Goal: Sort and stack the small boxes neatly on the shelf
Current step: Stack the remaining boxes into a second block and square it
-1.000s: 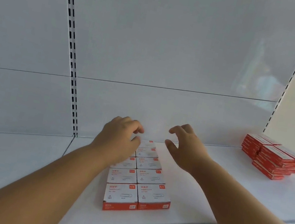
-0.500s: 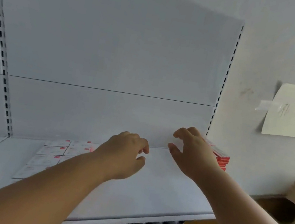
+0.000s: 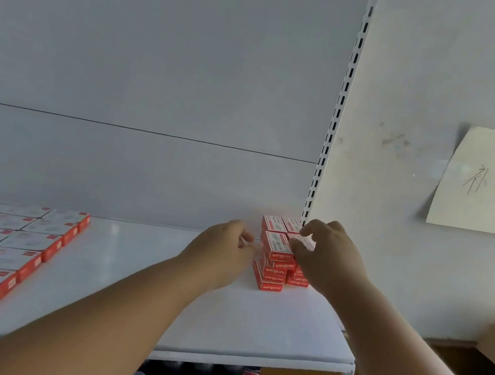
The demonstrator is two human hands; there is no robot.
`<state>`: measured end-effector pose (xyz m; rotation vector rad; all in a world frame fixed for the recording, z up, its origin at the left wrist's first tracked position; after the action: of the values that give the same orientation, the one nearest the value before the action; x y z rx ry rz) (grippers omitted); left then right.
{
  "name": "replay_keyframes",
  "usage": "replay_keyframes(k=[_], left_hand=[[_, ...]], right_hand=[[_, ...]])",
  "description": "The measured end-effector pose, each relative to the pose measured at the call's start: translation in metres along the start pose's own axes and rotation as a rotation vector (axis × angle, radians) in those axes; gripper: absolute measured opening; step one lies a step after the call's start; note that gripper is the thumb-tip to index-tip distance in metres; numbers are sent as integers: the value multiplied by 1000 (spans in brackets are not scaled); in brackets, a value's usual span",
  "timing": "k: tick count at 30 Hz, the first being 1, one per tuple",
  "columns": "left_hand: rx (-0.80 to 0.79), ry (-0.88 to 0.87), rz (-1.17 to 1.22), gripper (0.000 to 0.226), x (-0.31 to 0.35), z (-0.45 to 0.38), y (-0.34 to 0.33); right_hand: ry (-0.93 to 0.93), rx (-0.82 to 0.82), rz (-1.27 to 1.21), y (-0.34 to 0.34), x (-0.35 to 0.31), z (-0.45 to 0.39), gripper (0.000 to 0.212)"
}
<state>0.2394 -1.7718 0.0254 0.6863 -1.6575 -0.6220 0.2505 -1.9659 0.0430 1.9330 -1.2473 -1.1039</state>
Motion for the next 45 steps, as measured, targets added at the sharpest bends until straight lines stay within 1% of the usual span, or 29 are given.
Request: replay_keyframes(k=[3, 5, 6, 8, 11, 13, 15, 16, 17, 20, 22, 23, 25, 27, 29, 30, 32, 34, 36, 38, 41, 43, 45], left_hand=[[11, 115, 1, 45, 9, -11, -14], [10, 165, 12, 58, 15, -15, -18], [1, 188, 24, 61, 18, -17, -20], [-37, 230, 25, 57, 23, -18, -25], [-80, 287, 59, 43, 25, -17, -30], [-62, 338, 143, 36, 24, -16, -29], [-36, 410, 291, 26, 23, -12, -28], [-21, 439, 375, 21, 22, -11, -28], [-6, 458, 453, 15, 21, -9, -27], [9, 458, 663, 8, 21, -1, -27], [-2, 418, 790, 8, 20, 8, -25], [-2, 388, 845, 9, 18, 13, -23], [21, 326, 957, 12, 13, 24, -15], [65, 277, 1011, 21, 4, 35, -1], [108, 232, 903, 29, -10, 47, 15], [111, 208, 790, 33, -18, 53, 23], [68, 168, 506, 41, -35, 65, 39], [-2, 171, 227, 47, -57, 73, 54], [-70, 192, 42, 38, -78, 79, 68], [-118, 206, -71, 28, -96, 82, 80], [-129, 181, -175, 27, -112, 81, 90], [-120, 133, -269, 28, -116, 77, 94], [-131, 104, -312, 26, -120, 77, 94]], right_hand=[[-56, -62, -36, -12, 9, 2, 34], [-81, -82, -47, -14, 11, 2, 33], [-93, -87, -60, -13, 13, 2, 32], [-106, -89, -90, -12, 16, 2, 32], [-120, -90, -152, -9, 22, 4, 41], [-152, -79, -222, -6, 26, 8, 49], [-163, -67, -255, -4, 27, 10, 52], [-155, -61, -266, -2, 27, 10, 49], [-138, -48, -282, -1, 25, 11, 42], [-110, 10, -383, 4, 22, 15, 14], [-171, 40, -557, 7, 19, 20, 5], [-213, 42, -706, 7, 16, 23, 4], [-266, -6, -1041, 5, 2, 30, 2], [-265, -86, -1264, 2, -16, 38, 5], [-231, -154, -1364, -2, -34, 45, 6], [-206, -177, -1376, -5, -41, 48, 5], [-152, -200, -1320, -11, -51, 52, 6], [-108, -237, -1184, -19, -59, 54, 12], [-85, -319, -987, -30, -67, 56, 13], [-48, -417, -768, -42, -79, 58, 10], [20, -545, -503, -56, -100, 59, 9], [90, -561, -323, -60, -110, 57, 14], [146, -542, -208, -59, -115, 57, 26]])
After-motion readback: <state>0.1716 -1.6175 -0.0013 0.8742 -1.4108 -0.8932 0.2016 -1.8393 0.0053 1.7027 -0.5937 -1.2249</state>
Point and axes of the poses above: each hand's wrist, its own z-axis away from the middle knuckle, its own y-axis out of the back of the hand, x = y × z, the point moved 4 cm from there along -z, towards the middle knuckle, and after that the axes turned 6 degrees about y, right-handed, at the moved point
